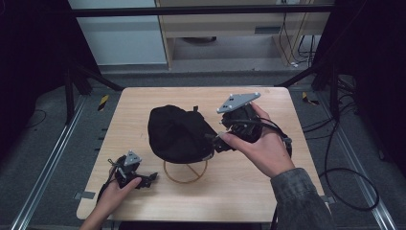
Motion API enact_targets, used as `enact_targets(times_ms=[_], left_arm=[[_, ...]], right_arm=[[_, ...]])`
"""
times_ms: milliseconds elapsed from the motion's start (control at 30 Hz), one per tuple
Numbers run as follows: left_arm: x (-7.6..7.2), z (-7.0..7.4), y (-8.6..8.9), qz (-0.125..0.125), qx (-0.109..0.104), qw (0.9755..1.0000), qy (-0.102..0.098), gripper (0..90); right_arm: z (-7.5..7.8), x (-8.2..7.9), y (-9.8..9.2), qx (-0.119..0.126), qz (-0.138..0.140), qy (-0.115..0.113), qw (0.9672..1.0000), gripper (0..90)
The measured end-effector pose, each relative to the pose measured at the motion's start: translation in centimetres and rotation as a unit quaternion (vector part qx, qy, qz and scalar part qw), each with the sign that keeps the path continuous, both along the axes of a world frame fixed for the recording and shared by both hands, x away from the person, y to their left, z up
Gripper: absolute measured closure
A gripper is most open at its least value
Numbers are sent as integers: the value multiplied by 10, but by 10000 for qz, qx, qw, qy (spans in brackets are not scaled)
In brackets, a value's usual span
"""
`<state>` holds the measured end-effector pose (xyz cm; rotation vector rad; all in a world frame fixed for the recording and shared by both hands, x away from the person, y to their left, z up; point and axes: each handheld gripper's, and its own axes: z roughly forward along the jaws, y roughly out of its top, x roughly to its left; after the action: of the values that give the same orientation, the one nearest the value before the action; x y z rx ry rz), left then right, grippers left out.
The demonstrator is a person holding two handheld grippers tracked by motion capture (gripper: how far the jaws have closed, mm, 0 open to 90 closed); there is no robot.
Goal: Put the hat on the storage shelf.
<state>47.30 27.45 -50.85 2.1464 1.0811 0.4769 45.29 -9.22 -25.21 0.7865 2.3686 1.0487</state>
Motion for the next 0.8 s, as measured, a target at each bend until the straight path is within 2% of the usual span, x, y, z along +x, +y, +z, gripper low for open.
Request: enact_targets(times_ms=[267, 533, 567, 667, 800], left_arm=[[0, 0, 0, 1, 0, 10000, -1, 0], [0, 0, 0, 1, -5, 10000, -3, 0], [0, 0, 0, -6, -17, 10000, -8, 0], [-1, 0, 0, -9, -14, 10000, -11, 0], [-1, 0, 0, -7, -17, 10000, -11, 0]], right_arm=[[-2, -6, -16, -84, -136, -21, 9999, 108], [-18, -11, -35, -102, -368, 26, 9993, 111], [-25, -13, -41, -102, -478, -70, 9988, 119], [-34, -14, -48, -97, -636, -94, 9979, 133], [-48, -16, -54, -111, -679, -58, 9976, 147]])
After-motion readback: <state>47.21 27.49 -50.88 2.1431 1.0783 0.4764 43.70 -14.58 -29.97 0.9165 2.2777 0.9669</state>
